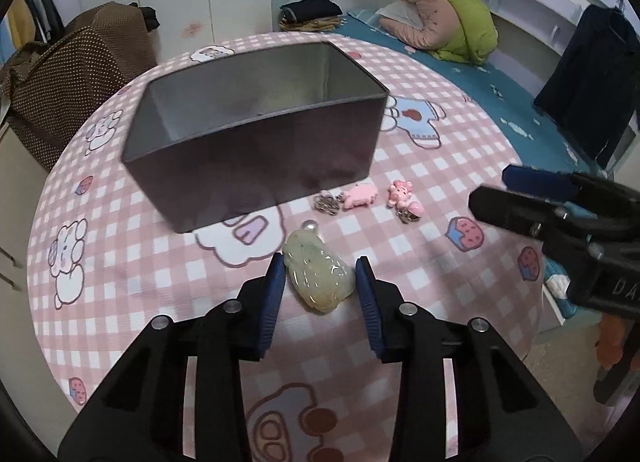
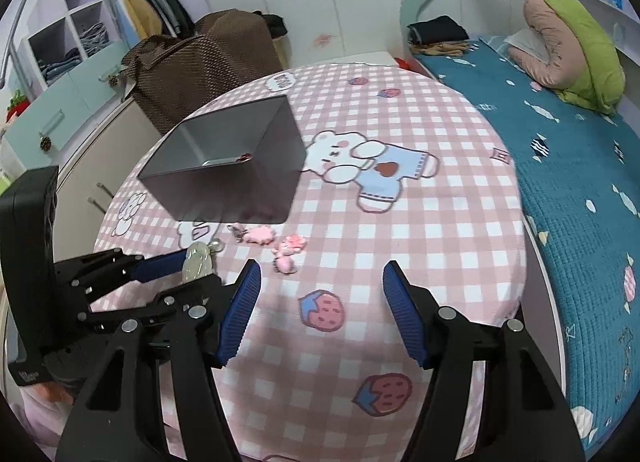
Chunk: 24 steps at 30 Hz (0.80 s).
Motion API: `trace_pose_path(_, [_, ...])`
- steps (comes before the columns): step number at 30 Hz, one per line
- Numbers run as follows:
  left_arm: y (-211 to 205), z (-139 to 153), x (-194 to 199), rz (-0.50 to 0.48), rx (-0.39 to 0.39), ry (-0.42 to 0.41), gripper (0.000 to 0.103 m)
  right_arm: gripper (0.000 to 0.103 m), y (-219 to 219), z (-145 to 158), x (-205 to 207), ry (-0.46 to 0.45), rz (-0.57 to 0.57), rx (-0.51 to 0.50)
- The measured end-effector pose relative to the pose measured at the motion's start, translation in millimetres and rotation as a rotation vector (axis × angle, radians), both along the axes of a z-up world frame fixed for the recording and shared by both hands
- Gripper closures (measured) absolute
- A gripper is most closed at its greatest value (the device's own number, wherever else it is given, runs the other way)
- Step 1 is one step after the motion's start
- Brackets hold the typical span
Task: Organize jewelry
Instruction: 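Lower the left tool onto the pale jade pendant and close on it, then lift the jade pendant with the left tool while the right tool grasps a pearl charm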
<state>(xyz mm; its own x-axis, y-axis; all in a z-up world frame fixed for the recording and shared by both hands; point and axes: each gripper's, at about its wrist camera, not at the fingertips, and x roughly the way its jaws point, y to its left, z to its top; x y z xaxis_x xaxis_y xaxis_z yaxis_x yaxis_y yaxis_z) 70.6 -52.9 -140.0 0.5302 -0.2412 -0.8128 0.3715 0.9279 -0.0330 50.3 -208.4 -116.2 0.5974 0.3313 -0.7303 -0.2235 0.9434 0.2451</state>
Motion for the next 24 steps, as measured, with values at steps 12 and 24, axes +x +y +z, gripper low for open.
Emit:
trace_pose_path(12, [50.2, 18.1, -1.2, 0.082, -0.033, -0.043, 0.066, 0.047, 52.9, -1.4, 5.3, -0.008, 0.13, -0.044])
trace_pose_path(24, [91.6, 7.8, 4.4, 0.15, -0.076, -0.015, 0.066, 0.069, 102.3, -13.6, 22.6, -0.008, 0.231, -0.092])
